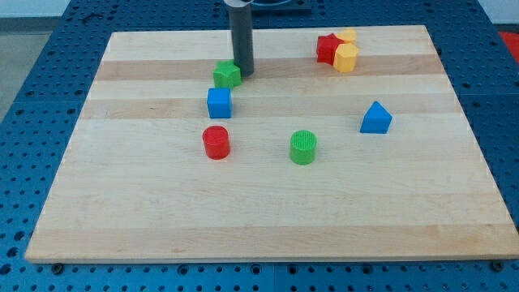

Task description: Slide red circle to the group of blocks

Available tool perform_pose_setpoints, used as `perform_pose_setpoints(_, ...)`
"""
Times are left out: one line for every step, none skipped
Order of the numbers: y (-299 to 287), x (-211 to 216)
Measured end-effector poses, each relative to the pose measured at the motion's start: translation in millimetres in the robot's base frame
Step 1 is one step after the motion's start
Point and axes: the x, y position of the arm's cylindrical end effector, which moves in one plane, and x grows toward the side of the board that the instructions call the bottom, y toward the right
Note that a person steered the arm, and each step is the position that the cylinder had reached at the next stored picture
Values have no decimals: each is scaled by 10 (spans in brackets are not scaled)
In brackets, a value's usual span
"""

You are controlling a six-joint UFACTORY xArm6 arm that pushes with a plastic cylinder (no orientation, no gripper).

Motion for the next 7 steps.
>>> perform_pose_setpoints(-254, -53)
perform_pose_setpoints(-622, -350)
perform_pose_setpoints(-1185, 8)
perform_pose_setpoints(-1356, 632)
perform_pose_setpoints(-1201, 1519)
perform_pose_setpoints(-890, 2100)
perform_pose_setpoints(-536, 1924)
